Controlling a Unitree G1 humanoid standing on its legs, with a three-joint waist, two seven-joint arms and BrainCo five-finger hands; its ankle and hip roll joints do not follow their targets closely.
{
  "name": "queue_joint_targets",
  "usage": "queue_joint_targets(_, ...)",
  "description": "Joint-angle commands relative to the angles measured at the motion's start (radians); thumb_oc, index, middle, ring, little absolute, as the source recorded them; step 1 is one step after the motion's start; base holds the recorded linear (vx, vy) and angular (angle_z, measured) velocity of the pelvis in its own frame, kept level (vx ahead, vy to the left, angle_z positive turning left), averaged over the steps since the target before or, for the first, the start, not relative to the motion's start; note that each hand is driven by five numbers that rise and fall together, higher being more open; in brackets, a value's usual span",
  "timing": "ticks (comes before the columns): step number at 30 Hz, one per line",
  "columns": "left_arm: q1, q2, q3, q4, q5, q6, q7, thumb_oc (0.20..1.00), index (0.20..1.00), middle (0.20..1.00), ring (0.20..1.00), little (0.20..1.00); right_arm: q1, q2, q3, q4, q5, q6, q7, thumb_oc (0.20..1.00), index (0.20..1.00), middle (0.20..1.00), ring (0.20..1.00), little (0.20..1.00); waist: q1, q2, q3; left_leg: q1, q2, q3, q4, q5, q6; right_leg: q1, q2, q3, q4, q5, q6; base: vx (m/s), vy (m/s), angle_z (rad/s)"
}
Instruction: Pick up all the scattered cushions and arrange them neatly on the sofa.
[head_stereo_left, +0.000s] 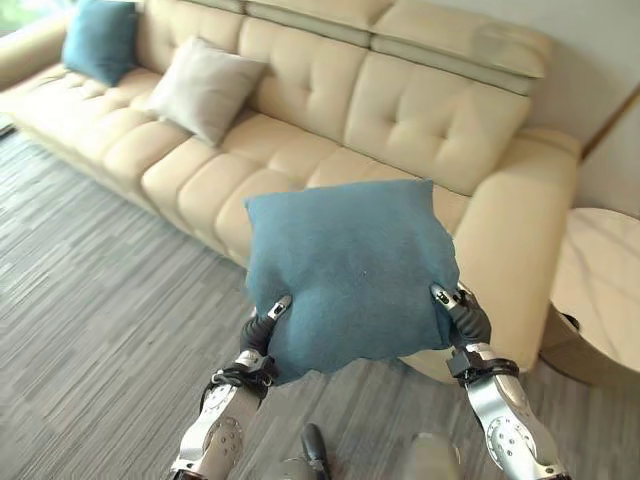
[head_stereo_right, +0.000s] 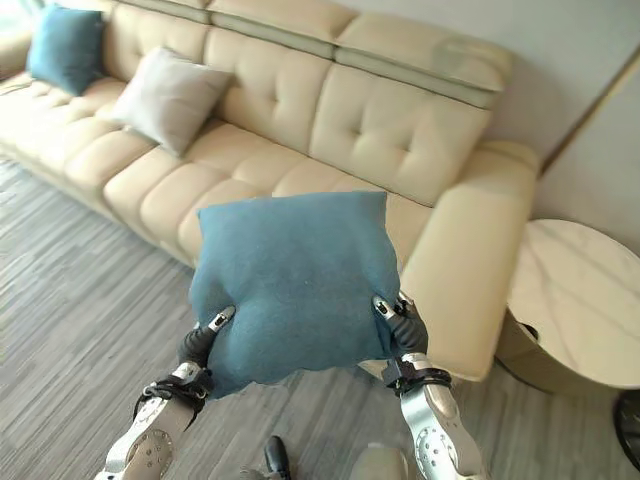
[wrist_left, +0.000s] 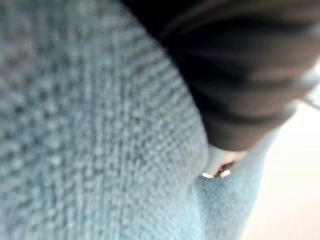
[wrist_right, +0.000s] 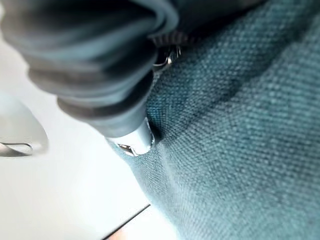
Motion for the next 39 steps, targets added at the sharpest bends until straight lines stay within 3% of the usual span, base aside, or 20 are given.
queue_joint_targets(1, -0.117, -0.070, -0.040, -0.148, 0.049, -0.067, -0.041, 0.200, 0.200, 0.200, 0.200, 0.200, -0.104, 0.034, 0.081, -0.128, 0.003, -0.087, 0.115, 0.200, 0.200, 0.200, 0.200, 0.200, -0.028, -0.026, -0.018, 0.077, -0.007, -0.038, -0.003, -0.156, -0.071, 0.046, 0.127, -0.250, -0.263, 0.050, -0.032, 0.41, -0.023, 0.08)
queue_joint_targets(3, -0.124, -0.066, -0.044, -0.143, 0.084, -0.069, -0.028, 0.200, 0.200, 0.200, 0.200, 0.200, -0.102, 0.031, 0.088, -0.120, -0.002, -0.090, 0.113, 0.200, 0.200, 0.200, 0.200, 0.200, -0.031, -0.024, -0.015, 0.098, -0.003, -0.037, 0.006, -0.181, -0.073, 0.038, 0.118, -0.311, -0.261, 0.064, -0.025, 0.32, -0.047, 0.15)
queue_joint_targets(4, -0.107, -0.072, -0.041, -0.157, 0.086, -0.070, -0.045, 0.200, 0.200, 0.200, 0.200, 0.200, -0.091, 0.032, 0.081, -0.127, 0.009, -0.090, 0.119, 0.200, 0.200, 0.200, 0.200, 0.200, -0.036, -0.036, -0.033, 0.118, -0.007, -0.031, 0.040, -0.216, -0.080, 0.091, 0.125, -0.319, -0.308, 0.047, -0.057, 0.23, -0.050, 0.12)
queue_joint_targets(6, -0.088, -0.084, -0.029, -0.168, 0.065, -0.070, -0.054, 0.200, 0.200, 0.200, 0.200, 0.200, -0.083, 0.025, 0.074, -0.129, 0.035, -0.100, 0.130, 0.200, 0.200, 0.200, 0.200, 0.200, -0.037, -0.041, -0.057, 0.126, 0.000, -0.021, 0.130, -0.260, -0.105, 0.141, 0.132, -0.324, -0.333, 0.045, -0.075, 0.43, -0.117, 0.13)
queue_joint_targets(10, -0.053, -0.099, -0.027, -0.174, 0.042, -0.071, -0.074, 0.200, 0.200, 0.200, 0.200, 0.200, -0.078, -0.003, 0.081, -0.134, 0.031, -0.098, 0.140, 0.200, 0.200, 0.200, 0.200, 0.200, -0.034, -0.026, -0.075, 0.103, 0.038, 0.005, 0.304, -0.234, -0.149, 0.225, 0.160, -0.318, -0.398, 0.039, -0.098, 0.29, -0.099, 0.03)
queue_joint_targets(11, -0.035, -0.105, -0.017, -0.177, 0.028, -0.073, -0.080, 0.200, 0.200, 0.200, 0.200, 0.200, -0.076, -0.018, 0.082, -0.130, 0.030, -0.089, 0.146, 0.200, 0.200, 0.200, 0.200, 0.200, -0.026, -0.017, -0.077, 0.065, 0.068, 0.010, 0.415, -0.177, -0.182, 0.271, 0.179, -0.298, -0.425, 0.019, -0.120, 0.33, -0.115, -0.07)
queue_joint_targets(13, -0.031, -0.110, -0.016, -0.176, 0.019, -0.073, -0.079, 0.200, 0.200, 0.200, 0.200, 0.200, -0.074, -0.025, 0.080, -0.130, 0.029, -0.085, 0.147, 0.200, 0.200, 0.200, 0.200, 0.200, -0.024, -0.016, -0.072, 0.042, 0.082, 0.015, 0.444, -0.164, -0.187, 0.290, 0.181, -0.288, -0.435, 0.009, -0.127, 0.21, -0.035, -0.36)
queue_joint_targets(15, -0.018, -0.109, -0.005, -0.180, 0.017, -0.068, -0.070, 0.200, 0.200, 0.200, 0.200, 0.200, -0.075, -0.036, 0.075, -0.128, 0.020, -0.076, 0.144, 0.200, 0.200, 0.200, 0.200, 0.200, -0.015, -0.040, -0.065, -0.017, 0.090, 0.010, 0.401, -0.179, -0.142, 0.306, 0.153, -0.260, -0.445, 0.011, -0.124, 0.12, 0.042, -0.37)
queue_joint_targets(16, -0.018, -0.109, -0.005, -0.180, 0.017, -0.068, -0.070, 0.200, 0.200, 0.200, 0.200, 0.200, -0.075, -0.036, 0.075, -0.128, 0.020, -0.076, 0.144, 0.200, 0.200, 0.200, 0.200, 0.200, -0.015, -0.040, -0.066, -0.016, 0.089, 0.011, 0.399, -0.178, -0.142, 0.305, 0.152, -0.259, -0.445, 0.011, -0.124, 0.12, 0.063, -0.25)
queue_joint_targets(18, -0.015, -0.105, -0.003, -0.182, 0.025, -0.066, -0.067, 0.200, 0.200, 0.200, 0.200, 0.200, -0.074, -0.037, 0.079, -0.124, 0.018, -0.076, 0.140, 0.200, 0.200, 0.200, 0.200, 0.200, -0.007, -0.050, -0.063, -0.054, 0.085, -0.034, 0.355, -0.198, -0.126, 0.314, 0.145, -0.222, -0.443, 0.000, -0.118, 0.25, 0.075, -0.58)
queue_joint_targets(19, -0.006, -0.105, 0.004, -0.192, 0.032, -0.071, -0.055, 0.200, 0.200, 0.200, 0.200, 0.200, -0.073, -0.034, 0.081, -0.114, 0.020, -0.073, 0.132, 0.200, 0.200, 0.200, 0.200, 0.200, 0.012, -0.050, -0.054, -0.113, 0.090, -0.152, 0.244, -0.119, -0.135, 0.335, 0.158, -0.148, -0.439, -0.014, -0.120, 0.29, 0.120, -0.84)
queue_joint_targets(21, -0.003, -0.107, 0.011, -0.200, 0.036, -0.078, -0.046, 0.200, 0.200, 0.200, 0.200, 0.200, -0.075, -0.033, 0.079, -0.106, 0.021, -0.077, 0.125, 0.200, 0.200, 0.200, 0.200, 0.200, 0.030, -0.041, -0.039, -0.151, 0.112, -0.237, 0.168, -0.040, -0.152, 0.353, 0.171, -0.097, -0.423, -0.030, -0.122, 0.26, 0.113, -0.98)
queue_joint_targets(22, -0.003, -0.107, 0.011, -0.200, 0.036, -0.078, -0.046, 0.200, 0.200, 0.200, 0.200, 0.200, -0.075, -0.033, 0.078, -0.106, 0.021, -0.077, 0.125, 0.200, 0.200, 0.200, 0.200, 0.200, 0.029, -0.041, -0.041, -0.153, 0.112, -0.237, 0.166, -0.037, -0.152, 0.350, 0.170, -0.097, -0.424, -0.029, -0.122, 0.19, 0.092, -1.15)
queue_joint_targets(23, -0.008, -0.109, 0.012, -0.202, 0.039, -0.087, -0.037, 0.200, 0.200, 0.200, 0.200, 0.200, -0.077, -0.033, 0.074, -0.101, 0.020, -0.080, 0.117, 0.200, 0.200, 0.200, 0.200, 0.200, 0.039, -0.039, -0.032, -0.186, 0.122, -0.304, 0.114, -0.006, -0.161, 0.360, 0.175, -0.054, -0.410, -0.047, -0.123, 0.11, 0.055, -0.93)
queue_joint_targets(28, -0.022, -0.108, 0.007, -0.193, 0.056, -0.101, -0.030, 0.200, 0.200, 0.200, 0.200, 0.200, -0.087, -0.047, 0.066, -0.086, 0.004, -0.081, 0.106, 0.200, 0.200, 0.200, 0.200, 0.200, 0.043, -0.013, -0.031, -0.193, 0.125, -0.402, 0.105, 0.010, -0.182, 0.379, 0.174, 0.041, -0.390, -0.065, -0.113, 0.15, 0.142, -0.78)
queue_joint_targets(32, -0.004, -0.099, -0.007, -0.180, 0.072, -0.091, -0.050, 0.200, 0.200, 0.200, 0.200, 0.200, -0.070, -0.052, 0.066, -0.084, -0.018, -0.063, 0.115, 0.200, 0.200, 0.200, 0.200, 0.200, 0.035, 0.009, -0.055, -0.142, 0.116, -0.382, 0.066, 0.004, -0.179, 0.387, 0.150, 0.075, -0.396, -0.058, -0.098, 0.19, 0.282, -0.62)
queue_joint_targets(35, 0.003, -0.083, -0.010, -0.159, 0.071, -0.078, -0.058, 0.200, 0.200, 0.200, 0.200, 0.200, -0.062, -0.038, 0.075, -0.066, -0.050, -0.034, 0.113, 0.200, 0.200, 0.200, 0.200, 0.200, 0.031, 0.007, -0.073, -0.092, 0.096, -0.301, 0.046, -0.013, -0.149, 0.373, 0.111, 0.116, -0.404, -0.032, -0.064, 0.11, 0.277, -0.60)
queue_joint_targets(36, 0.002, -0.070, 0.001, -0.132, 0.073, -0.073, -0.049, 0.200, 0.200, 0.200, 0.200, 0.200, -0.083, -0.015, 0.099, -0.040, -0.069, -0.021, 0.107, 0.200, 0.200, 0.200, 0.200, 0.200, 0.040, 0.005, -0.074, -0.068, 0.095, -0.217, 0.046, -0.034, -0.126, 0.333, 0.091, 0.125, -0.378, -0.011, -0.046, 0.01, 0.276, -1.02)
queue_joint_targets(38, -0.002, -0.064, 0.006, -0.122, 0.079, -0.072, -0.045, 0.200, 0.200, 0.200, 0.200, 0.200, -0.097, -0.005, 0.111, -0.029, -0.075, -0.017, 0.106, 0.200, 0.200, 0.200, 0.200, 0.200, 0.054, 0.005, -0.072, -0.055, 0.100, -0.178, 0.038, -0.039, -0.124, 0.313, 0.088, 0.101, -0.361, -0.001, -0.042, -0.02, 0.165, -1.19)
queue_joint_targets(39, -0.022, -0.055, 0.018, -0.091, 0.093, -0.072, -0.035, 0.200, 0.200, 0.200, 0.200, 0.200, -0.125, 0.009, 0.130, -0.001, -0.098, -0.008, 0.099, 0.200, 0.200, 0.200, 0.200, 0.200, 0.070, 0.005, -0.075, -0.035, 0.104, -0.126, 0.023, -0.046, -0.122, 0.288, 0.066, -0.014, -0.344, 0.021, -0.032, -0.01, 0.067, -1.33)
